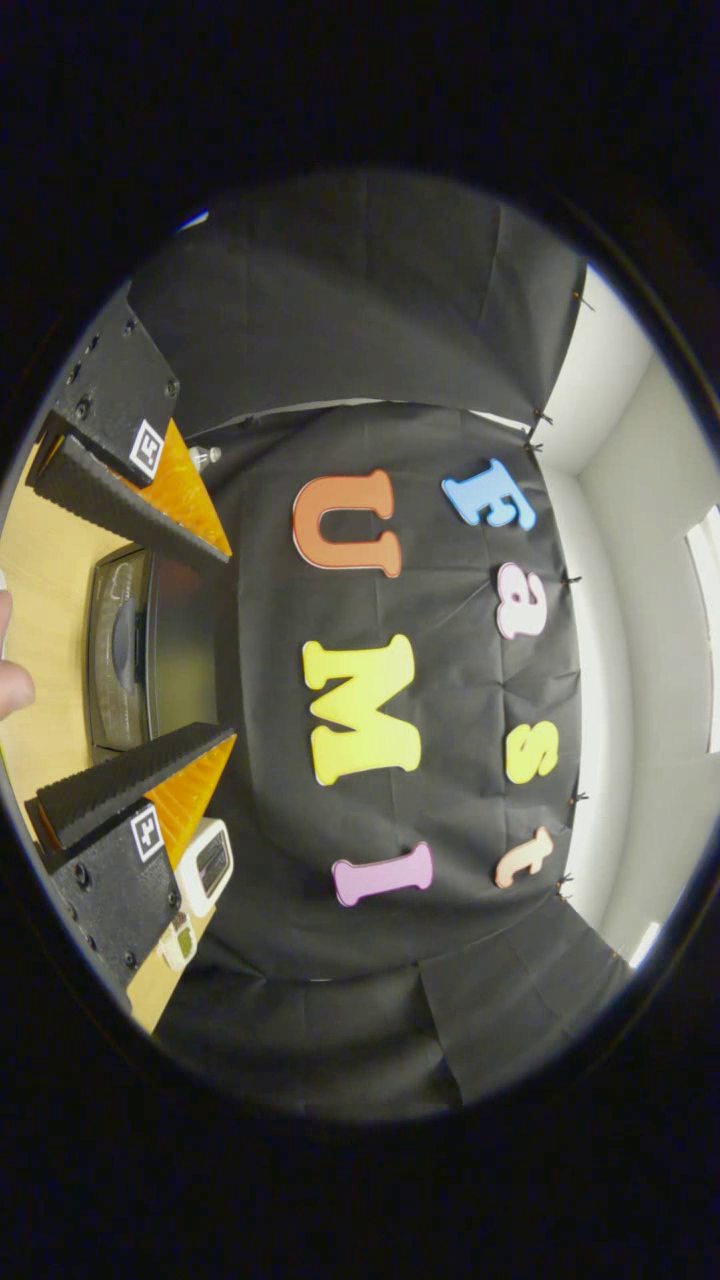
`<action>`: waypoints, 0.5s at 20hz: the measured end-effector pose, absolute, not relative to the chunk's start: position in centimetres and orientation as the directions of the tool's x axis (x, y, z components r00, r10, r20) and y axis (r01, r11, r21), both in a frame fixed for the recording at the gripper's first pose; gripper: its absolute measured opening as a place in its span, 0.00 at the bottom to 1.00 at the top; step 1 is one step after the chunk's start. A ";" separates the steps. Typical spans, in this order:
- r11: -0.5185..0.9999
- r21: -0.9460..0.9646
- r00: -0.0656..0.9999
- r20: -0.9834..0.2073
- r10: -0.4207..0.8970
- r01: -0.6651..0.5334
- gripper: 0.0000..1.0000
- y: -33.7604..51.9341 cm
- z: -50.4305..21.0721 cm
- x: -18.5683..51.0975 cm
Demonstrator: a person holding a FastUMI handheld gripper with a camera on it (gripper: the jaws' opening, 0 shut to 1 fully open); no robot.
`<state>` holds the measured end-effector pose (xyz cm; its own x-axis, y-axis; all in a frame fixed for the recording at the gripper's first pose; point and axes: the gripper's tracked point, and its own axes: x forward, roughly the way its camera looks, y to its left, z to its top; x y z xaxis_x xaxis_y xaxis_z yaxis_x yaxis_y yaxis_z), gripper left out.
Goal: Open the toaster oven, put the food inside, and close the toaster oven door.
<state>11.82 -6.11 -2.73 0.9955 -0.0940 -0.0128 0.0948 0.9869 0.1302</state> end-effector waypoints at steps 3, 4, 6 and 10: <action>0.987 0.116 0.994 -0.040 -0.104 0.108 1.00 -6.1 -4.6 16.6; 0.987 0.121 0.994 -0.055 -0.097 0.103 1.00 -5.9 -5.7 17.9; 0.984 0.139 0.992 -0.080 -0.097 0.108 1.00 -6.0 -7.9 20.2; 0.980 0.127 0.980 -0.146 -0.136 0.155 1.00 -6.7 -13.5 23.1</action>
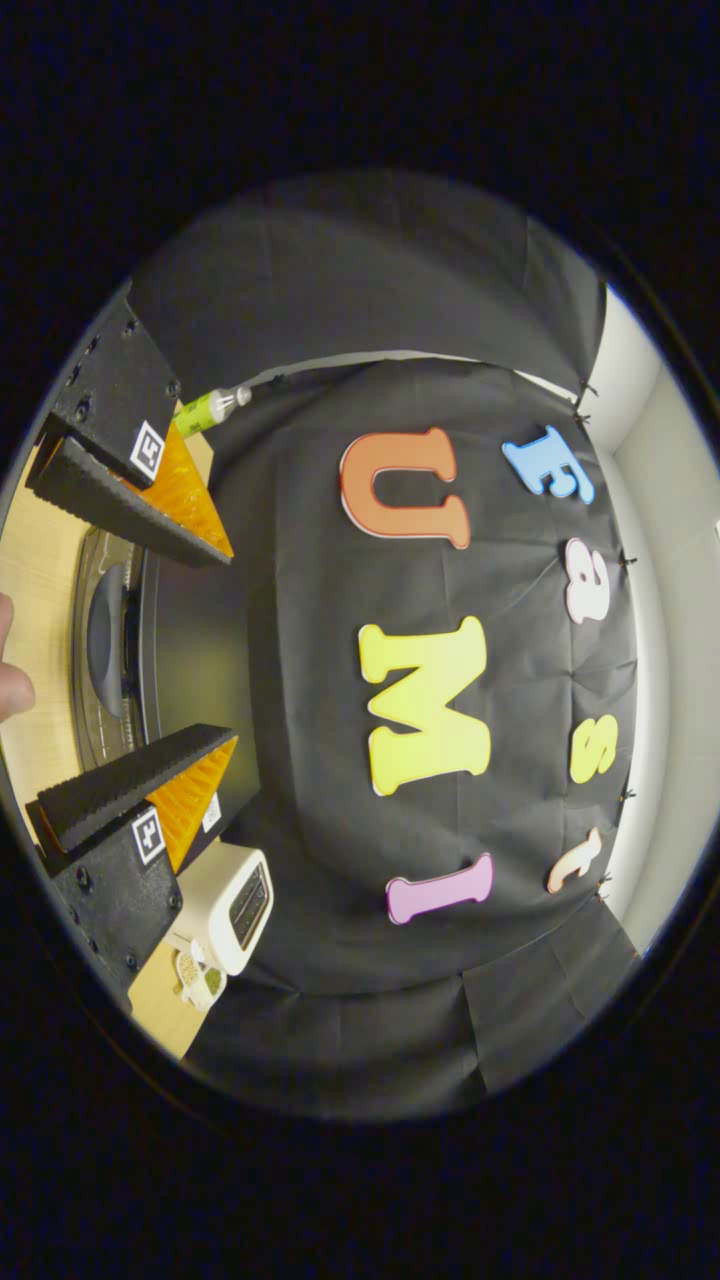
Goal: Open the toaster oven, put the food inside, and close the toaster oven door.
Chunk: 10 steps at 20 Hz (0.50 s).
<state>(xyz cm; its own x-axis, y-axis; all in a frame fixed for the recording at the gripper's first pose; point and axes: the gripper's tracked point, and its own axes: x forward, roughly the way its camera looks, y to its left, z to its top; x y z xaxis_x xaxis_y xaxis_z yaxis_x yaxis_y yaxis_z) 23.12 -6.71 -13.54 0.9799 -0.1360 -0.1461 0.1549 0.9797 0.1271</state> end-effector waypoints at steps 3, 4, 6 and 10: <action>0.981 0.096 0.973 -0.176 -0.151 0.170 1.00 -6.6 -16.4 24.2; 0.982 0.086 0.971 -0.187 -0.152 0.170 1.00 -6.5 -17.2 24.3; 0.983 0.078 0.968 -0.203 -0.150 0.168 1.00 -6.1 -18.5 24.7; 0.978 0.071 0.952 -0.253 -0.174 0.198 1.00 -5.9 -21.3 25.4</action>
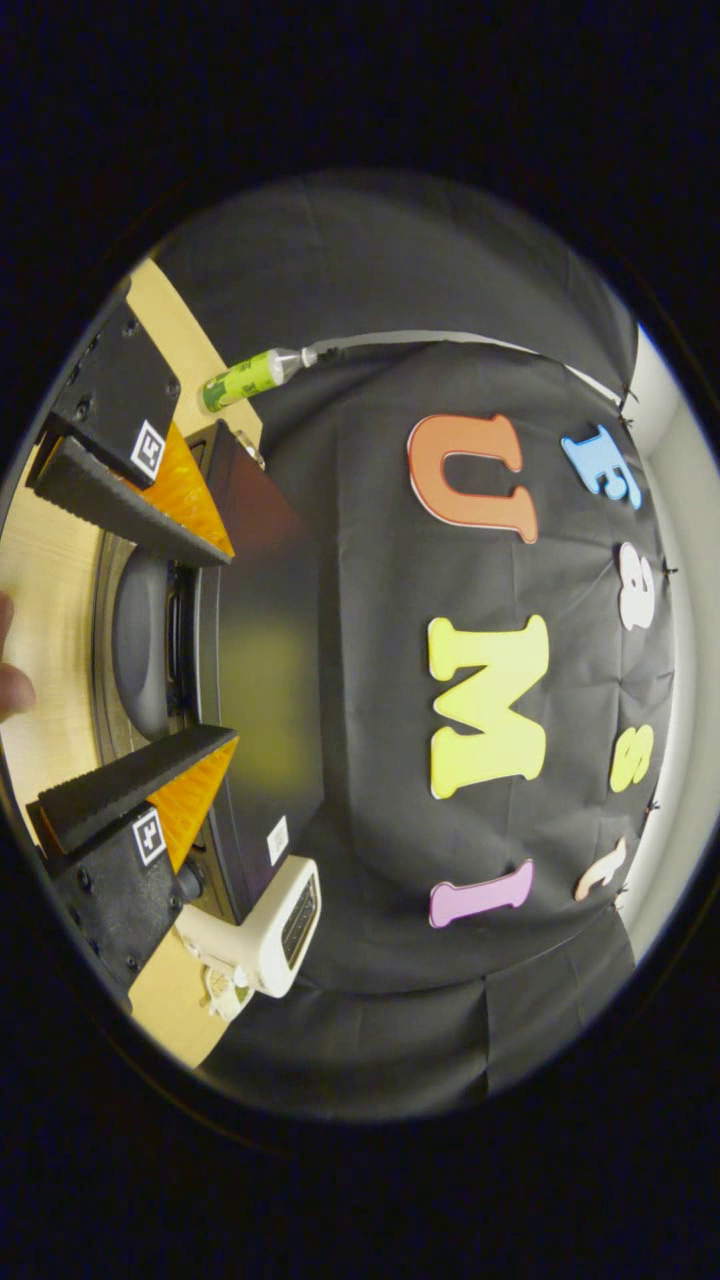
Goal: Open the toaster oven, put the food inside, and close the toaster oven door.
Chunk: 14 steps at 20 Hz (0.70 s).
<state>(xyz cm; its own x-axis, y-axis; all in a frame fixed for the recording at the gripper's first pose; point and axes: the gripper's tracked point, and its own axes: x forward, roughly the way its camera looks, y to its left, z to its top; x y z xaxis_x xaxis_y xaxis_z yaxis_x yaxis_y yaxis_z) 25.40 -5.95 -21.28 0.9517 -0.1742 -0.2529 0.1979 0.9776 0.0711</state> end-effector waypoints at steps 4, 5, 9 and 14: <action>0.972 0.059 0.948 -0.243 -0.207 0.227 1.00 -6.2 -21.9 25.5; 0.971 0.059 0.945 -0.252 -0.211 0.232 1.00 -6.1 -22.1 25.4; 0.973 0.050 0.950 -0.234 -0.207 0.224 1.00 -5.8 -22.1 25.0; 0.975 0.057 0.945 -0.263 -0.194 0.216 1.00 -5.3 -22.8 22.5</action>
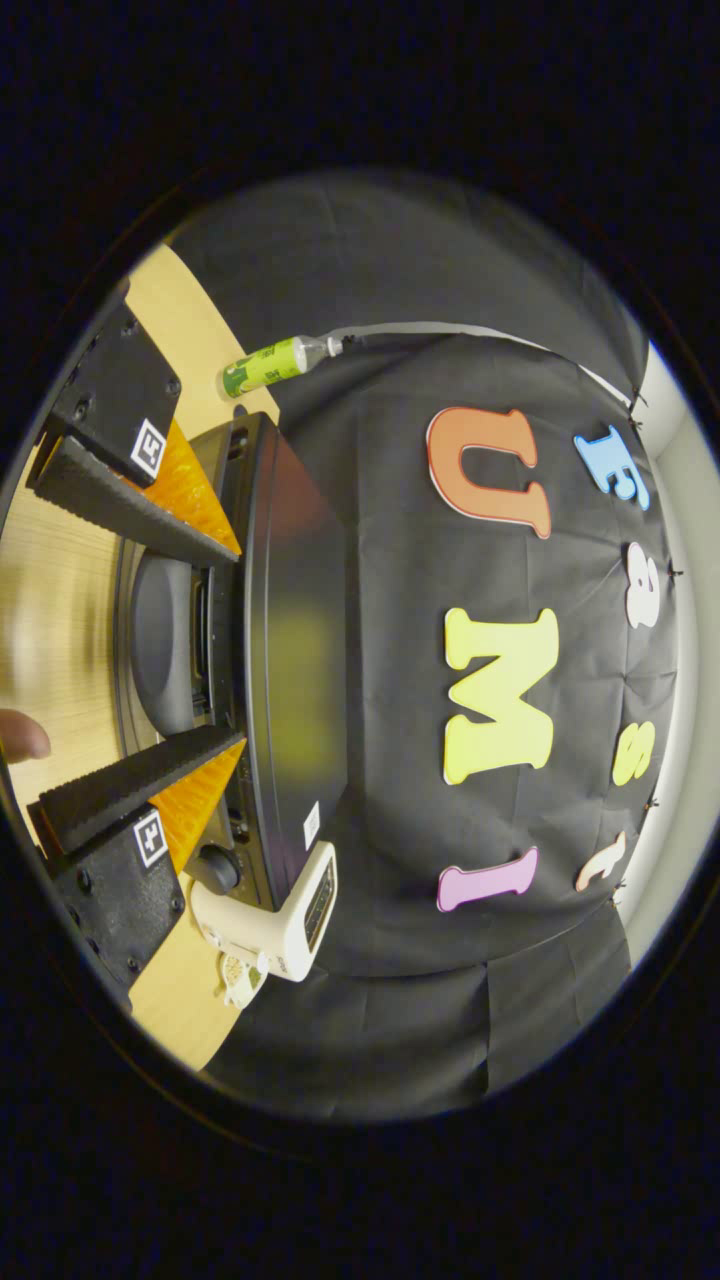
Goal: Open the toaster oven, put the food inside, and close the toaster oven door.
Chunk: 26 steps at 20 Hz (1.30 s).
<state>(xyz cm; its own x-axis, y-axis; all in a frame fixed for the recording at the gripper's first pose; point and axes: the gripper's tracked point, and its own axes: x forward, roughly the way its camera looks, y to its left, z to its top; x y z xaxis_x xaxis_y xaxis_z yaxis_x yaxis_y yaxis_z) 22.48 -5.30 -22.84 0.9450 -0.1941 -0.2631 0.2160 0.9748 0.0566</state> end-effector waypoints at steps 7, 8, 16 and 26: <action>0.978 0.072 0.899 -0.412 -0.151 0.197 1.00 -4.5 -25.2 17.3; 0.977 0.083 0.894 -0.423 -0.146 0.199 1.00 -4.4 -25.6 16.6; 0.989 0.035 0.844 -0.525 -0.107 0.147 1.00 -3.2 -29.4 12.8; 0.983 0.133 0.775 -0.632 -0.015 0.127 1.00 -3.0 -32.0 9.9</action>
